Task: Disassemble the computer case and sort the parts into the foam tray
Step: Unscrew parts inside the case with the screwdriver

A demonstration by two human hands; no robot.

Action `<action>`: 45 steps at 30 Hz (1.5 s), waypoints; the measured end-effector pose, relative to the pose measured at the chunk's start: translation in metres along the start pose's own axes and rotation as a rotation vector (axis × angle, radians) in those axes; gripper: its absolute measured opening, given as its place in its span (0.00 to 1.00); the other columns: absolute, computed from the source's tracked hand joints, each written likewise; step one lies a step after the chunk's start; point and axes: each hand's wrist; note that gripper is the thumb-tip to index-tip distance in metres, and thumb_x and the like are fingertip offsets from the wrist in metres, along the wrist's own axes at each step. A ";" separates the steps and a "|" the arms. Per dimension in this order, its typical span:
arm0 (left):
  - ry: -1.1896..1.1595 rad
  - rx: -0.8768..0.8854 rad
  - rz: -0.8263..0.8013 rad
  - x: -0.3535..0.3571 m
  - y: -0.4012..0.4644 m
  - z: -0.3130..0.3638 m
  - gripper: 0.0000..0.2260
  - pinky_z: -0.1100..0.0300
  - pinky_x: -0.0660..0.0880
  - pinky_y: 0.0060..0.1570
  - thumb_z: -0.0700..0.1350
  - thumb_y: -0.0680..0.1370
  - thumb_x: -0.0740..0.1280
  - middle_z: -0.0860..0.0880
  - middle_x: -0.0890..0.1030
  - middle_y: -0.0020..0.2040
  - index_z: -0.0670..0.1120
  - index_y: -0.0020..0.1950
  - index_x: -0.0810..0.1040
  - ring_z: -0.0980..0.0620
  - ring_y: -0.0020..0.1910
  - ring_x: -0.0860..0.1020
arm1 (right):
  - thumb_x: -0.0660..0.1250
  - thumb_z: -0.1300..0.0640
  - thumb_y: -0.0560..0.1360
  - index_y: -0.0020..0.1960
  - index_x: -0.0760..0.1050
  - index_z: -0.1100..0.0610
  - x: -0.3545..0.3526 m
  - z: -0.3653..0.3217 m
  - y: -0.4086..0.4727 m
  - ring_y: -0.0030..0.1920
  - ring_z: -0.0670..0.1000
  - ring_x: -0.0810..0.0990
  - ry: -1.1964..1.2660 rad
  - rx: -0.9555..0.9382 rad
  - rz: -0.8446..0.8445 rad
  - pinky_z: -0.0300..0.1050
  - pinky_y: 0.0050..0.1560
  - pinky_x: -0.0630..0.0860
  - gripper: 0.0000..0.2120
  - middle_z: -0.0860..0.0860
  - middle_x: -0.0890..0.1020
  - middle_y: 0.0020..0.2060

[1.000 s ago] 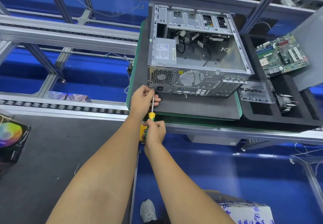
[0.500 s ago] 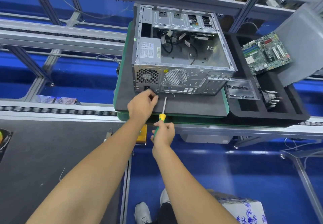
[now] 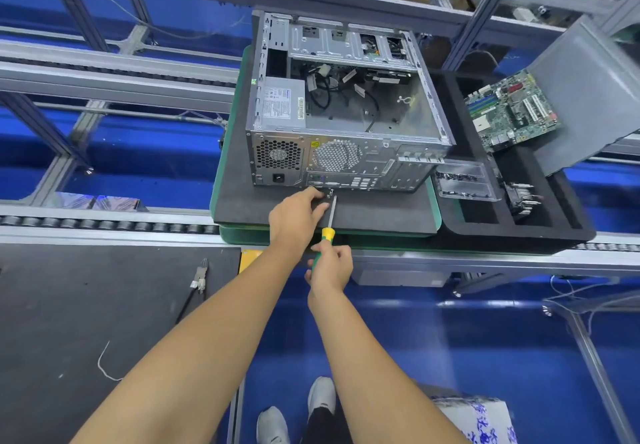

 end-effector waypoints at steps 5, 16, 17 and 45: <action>-0.266 0.018 -0.038 -0.009 -0.010 -0.014 0.09 0.56 0.71 0.36 0.50 0.83 0.66 0.56 0.77 0.37 0.55 0.63 0.77 0.58 0.38 0.76 | 0.68 0.60 0.73 0.44 0.72 0.59 -0.001 0.008 -0.009 0.30 0.49 0.76 -0.073 -0.032 -0.020 0.43 0.27 0.70 0.05 0.53 0.80 0.37; -1.124 -0.480 -0.087 -0.065 -0.035 -0.011 0.09 0.59 0.81 0.35 0.45 0.83 0.67 0.44 0.86 0.52 0.44 0.60 0.71 0.52 0.39 0.85 | 0.60 0.59 0.77 0.41 0.69 0.54 0.028 -0.020 -0.070 0.36 0.52 0.74 -0.294 -0.182 -0.244 0.44 0.34 0.69 0.06 0.51 0.78 0.36; -1.192 -0.529 -0.074 -0.068 -0.035 -0.011 0.07 0.60 0.80 0.35 0.44 0.83 0.67 0.43 0.87 0.51 0.45 0.59 0.73 0.52 0.36 0.84 | 0.60 0.58 0.78 0.41 0.69 0.55 0.031 -0.023 -0.076 0.36 0.50 0.74 -0.314 -0.214 -0.254 0.43 0.33 0.68 0.06 0.50 0.78 0.37; -1.020 -0.335 -0.077 -0.116 -0.015 -0.007 0.15 0.58 0.68 0.24 0.50 0.87 0.57 0.45 0.79 0.35 0.64 0.72 0.67 0.51 0.24 0.68 | 0.66 0.54 0.80 0.82 0.50 0.39 0.098 -0.206 0.011 0.82 0.58 0.49 -1.640 -1.393 -0.548 0.59 0.78 0.53 0.38 0.54 0.50 0.82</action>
Point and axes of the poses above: each hand's wrist, its own y-axis towards the middle knuckle, its own x-axis out of the palm, z = x × y
